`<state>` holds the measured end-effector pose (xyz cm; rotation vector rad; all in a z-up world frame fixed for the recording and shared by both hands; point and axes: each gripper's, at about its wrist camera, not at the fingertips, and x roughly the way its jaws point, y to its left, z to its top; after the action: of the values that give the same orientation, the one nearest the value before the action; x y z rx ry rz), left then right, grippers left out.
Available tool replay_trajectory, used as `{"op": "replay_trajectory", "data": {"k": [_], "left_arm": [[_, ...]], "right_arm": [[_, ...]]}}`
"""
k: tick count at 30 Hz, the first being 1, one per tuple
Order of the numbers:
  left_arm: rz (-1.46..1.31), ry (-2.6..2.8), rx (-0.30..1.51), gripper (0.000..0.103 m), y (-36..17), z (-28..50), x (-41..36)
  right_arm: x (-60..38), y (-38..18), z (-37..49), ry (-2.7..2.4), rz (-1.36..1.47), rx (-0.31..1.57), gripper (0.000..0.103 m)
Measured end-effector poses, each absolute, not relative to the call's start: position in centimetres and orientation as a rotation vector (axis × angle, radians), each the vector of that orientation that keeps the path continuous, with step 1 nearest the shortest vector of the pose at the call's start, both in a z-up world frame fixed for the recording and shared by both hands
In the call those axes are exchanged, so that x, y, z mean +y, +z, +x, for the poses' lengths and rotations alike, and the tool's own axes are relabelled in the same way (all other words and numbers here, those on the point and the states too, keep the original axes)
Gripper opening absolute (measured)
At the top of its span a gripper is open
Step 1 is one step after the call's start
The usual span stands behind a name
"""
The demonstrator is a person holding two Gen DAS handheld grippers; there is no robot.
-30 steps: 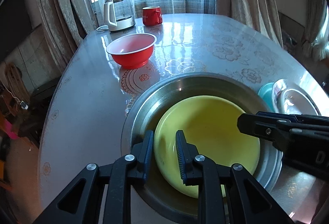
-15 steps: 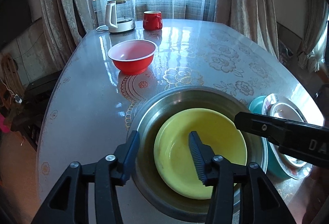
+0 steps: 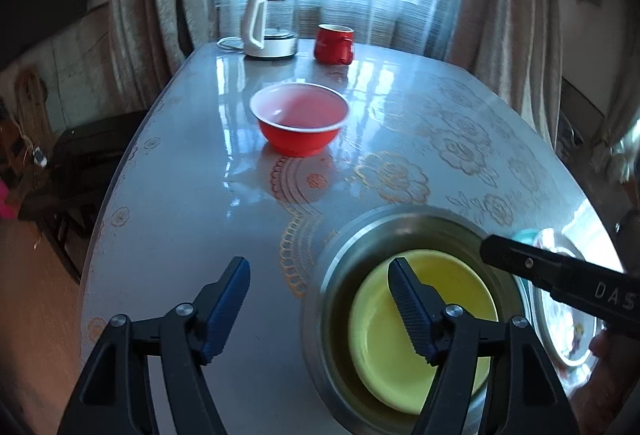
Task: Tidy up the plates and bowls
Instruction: 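Open the left tool and withdraw it from the yellow bowl rim, then move the left tool to the rim of the red bowl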
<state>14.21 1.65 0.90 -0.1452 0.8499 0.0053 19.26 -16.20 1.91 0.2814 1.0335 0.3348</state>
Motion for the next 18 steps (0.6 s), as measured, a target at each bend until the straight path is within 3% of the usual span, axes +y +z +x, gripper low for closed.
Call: {"op": "replay_trajectory", "data": {"k": [7, 18], "left_arm": [[-0.179, 0.043, 0.855, 0.082, 1.1, 15.7, 3.5], [-0.232, 0.091, 0.881, 0.083, 0.2, 19.3, 5.9]], "right_arm": [[-15.7, 2.1, 20.7, 0.331, 0.268, 1.031, 0.037], [-14.4, 1.7, 23.2, 0.335, 0.260, 1.050, 0.039]]}}
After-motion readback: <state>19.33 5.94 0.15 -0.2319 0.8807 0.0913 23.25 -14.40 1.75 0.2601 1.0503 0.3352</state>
